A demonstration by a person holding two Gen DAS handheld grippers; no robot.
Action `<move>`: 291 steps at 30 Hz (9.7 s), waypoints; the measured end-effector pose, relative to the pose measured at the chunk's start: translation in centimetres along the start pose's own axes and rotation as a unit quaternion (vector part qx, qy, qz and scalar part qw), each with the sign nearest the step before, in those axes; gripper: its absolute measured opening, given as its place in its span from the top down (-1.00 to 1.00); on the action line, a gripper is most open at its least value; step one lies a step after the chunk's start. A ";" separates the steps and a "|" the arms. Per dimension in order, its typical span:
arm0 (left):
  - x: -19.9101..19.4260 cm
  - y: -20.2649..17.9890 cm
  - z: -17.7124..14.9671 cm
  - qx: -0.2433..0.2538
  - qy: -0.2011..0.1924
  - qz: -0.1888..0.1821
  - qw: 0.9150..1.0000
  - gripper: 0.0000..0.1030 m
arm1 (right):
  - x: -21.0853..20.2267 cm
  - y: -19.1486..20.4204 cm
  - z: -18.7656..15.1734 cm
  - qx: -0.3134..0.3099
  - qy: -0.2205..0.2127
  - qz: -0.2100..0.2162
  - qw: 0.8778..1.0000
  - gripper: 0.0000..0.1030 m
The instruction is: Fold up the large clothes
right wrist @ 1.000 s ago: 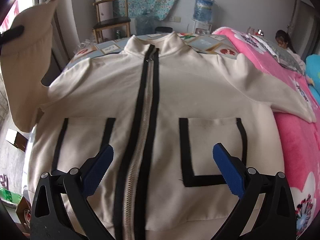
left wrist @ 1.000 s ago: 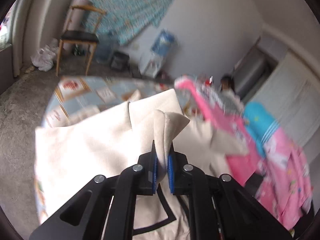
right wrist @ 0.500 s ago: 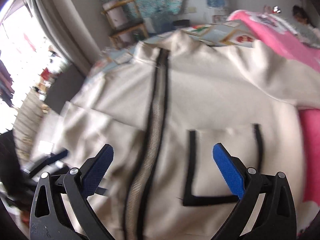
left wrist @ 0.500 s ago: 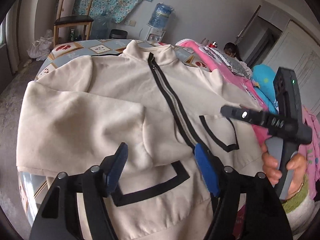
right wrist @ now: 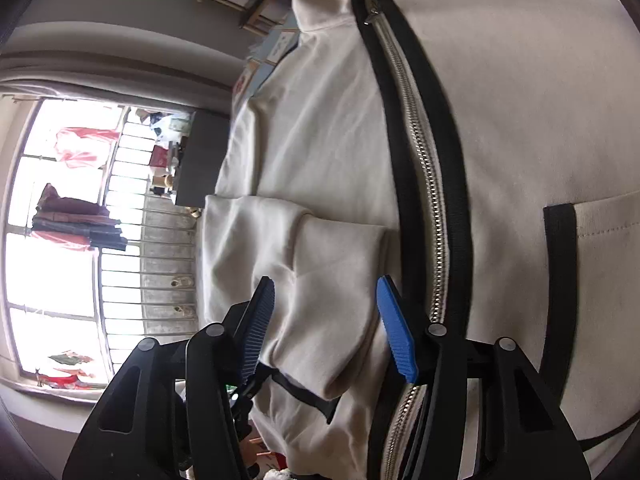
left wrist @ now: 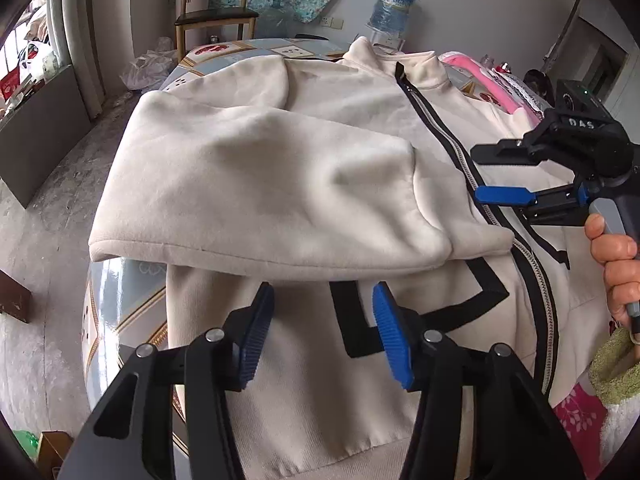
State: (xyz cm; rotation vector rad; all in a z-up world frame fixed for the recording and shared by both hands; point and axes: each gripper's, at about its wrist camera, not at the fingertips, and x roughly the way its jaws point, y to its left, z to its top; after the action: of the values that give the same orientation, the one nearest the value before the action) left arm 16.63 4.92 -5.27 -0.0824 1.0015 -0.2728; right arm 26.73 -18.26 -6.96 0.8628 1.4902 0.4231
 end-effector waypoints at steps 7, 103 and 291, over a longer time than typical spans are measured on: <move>0.3 0.3 0.2 0.000 -0.007 0.006 1.000 0.12 | 0.8 0.4 0.1 -0.005 0.004 -0.028 1.000 0.23; 4.1 0.4 12.8 -0.037 -0.008 0.011 0.999 0.24 | -4.5 -0.3 1.7 -0.217 -0.129 -0.292 0.922 -0.03; 5.4 5.3 14.8 -0.091 0.006 0.060 0.994 0.91 | -23.6 -15.3 14.3 -0.064 -0.284 -0.231 0.928 0.07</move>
State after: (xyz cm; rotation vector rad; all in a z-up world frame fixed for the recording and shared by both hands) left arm 32.79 7.76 -2.76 -0.1857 1.0367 -0.0712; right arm 34.62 -48.66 -3.76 0.4479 1.0589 -0.0839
